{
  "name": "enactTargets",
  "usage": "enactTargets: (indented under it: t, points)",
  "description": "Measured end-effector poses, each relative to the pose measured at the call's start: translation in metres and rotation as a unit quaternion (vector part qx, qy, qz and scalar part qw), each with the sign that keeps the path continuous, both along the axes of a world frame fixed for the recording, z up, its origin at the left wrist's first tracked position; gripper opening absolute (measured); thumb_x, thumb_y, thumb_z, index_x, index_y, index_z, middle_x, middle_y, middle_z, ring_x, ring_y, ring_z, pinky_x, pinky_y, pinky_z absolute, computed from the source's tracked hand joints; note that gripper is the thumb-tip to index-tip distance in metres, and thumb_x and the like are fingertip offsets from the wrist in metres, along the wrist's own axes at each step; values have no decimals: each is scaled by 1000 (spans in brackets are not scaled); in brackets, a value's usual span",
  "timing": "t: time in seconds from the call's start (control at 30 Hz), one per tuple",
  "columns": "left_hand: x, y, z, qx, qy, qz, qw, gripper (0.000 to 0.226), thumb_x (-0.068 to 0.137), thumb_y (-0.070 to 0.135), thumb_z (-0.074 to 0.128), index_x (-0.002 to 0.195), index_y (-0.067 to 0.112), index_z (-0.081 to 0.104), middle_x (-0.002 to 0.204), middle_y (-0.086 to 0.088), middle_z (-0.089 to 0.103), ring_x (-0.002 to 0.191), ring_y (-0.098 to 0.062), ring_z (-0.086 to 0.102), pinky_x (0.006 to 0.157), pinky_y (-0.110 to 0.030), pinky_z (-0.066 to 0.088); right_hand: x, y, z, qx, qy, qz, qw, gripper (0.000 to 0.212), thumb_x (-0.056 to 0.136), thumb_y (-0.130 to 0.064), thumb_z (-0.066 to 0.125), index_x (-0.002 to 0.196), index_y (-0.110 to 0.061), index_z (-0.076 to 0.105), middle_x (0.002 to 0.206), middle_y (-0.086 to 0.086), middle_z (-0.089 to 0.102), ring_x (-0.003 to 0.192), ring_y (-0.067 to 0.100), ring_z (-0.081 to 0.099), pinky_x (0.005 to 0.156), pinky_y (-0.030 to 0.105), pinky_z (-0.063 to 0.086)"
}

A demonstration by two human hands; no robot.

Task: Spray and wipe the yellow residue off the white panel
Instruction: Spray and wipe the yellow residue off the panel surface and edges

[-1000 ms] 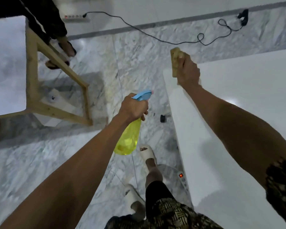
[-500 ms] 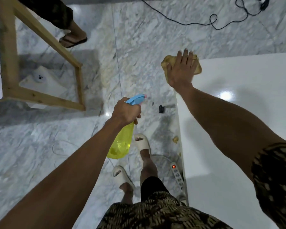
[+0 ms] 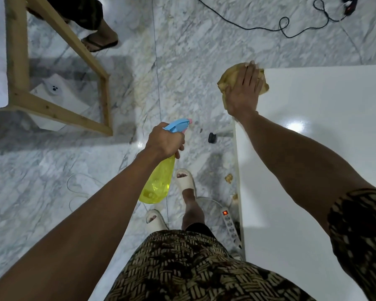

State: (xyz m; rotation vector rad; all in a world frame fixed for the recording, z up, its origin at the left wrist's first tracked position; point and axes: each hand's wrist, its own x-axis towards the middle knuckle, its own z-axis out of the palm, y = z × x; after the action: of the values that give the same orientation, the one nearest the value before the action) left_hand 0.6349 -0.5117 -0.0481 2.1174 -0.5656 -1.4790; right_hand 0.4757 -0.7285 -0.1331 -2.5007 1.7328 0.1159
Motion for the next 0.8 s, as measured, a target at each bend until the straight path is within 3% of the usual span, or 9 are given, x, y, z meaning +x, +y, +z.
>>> enactTargets:
  t: [0.13,0.33,0.4,0.5,0.7,0.8]
  points:
    - [-7,13,2,-10,-7,-12,1000,52,76,33,58,118,11,79,79,-12,78,76,-43,78,73,-54,67,-19,30,-4,-6,4,11,1000,70,100,-41,26,154,3,17,162,24,15,151,39,10,123,53,6]
    - [-30,54,10,-15,-16,-35,999,35,92,23,60,119,9,78,75,-9,76,66,-36,76,75,-50,67,-62,96,-7,-15,9,9,1000,69,101,-42,28,153,2,21,161,24,19,151,39,14,123,52,8]
    - [-42,73,15,-18,-19,-48,998,38,89,21,60,119,8,78,75,-9,77,58,-32,73,74,-45,66,-82,127,-6,-19,14,13,1000,69,101,-43,26,153,3,22,161,24,19,151,39,15,123,52,9]
    - [-62,104,23,-29,-14,-69,997,49,78,21,58,120,6,77,74,-11,76,54,-29,70,75,-51,66,-114,178,-6,-17,13,21,1000,70,102,-43,26,152,4,23,160,26,21,150,41,17,122,54,12]
    - [-120,192,29,-51,-10,-123,991,42,81,20,58,113,-1,77,78,-17,78,66,-40,74,74,-50,65,-185,293,-6,-17,12,7,1000,70,102,-43,30,151,6,25,158,28,24,148,43,21,121,56,16]
    - [-146,234,31,-50,-6,-133,990,55,71,25,55,115,2,78,74,-13,75,76,-44,77,74,-51,67,-213,341,-2,4,16,-4,1000,73,100,-47,23,152,5,23,158,27,24,148,42,20,122,54,15]
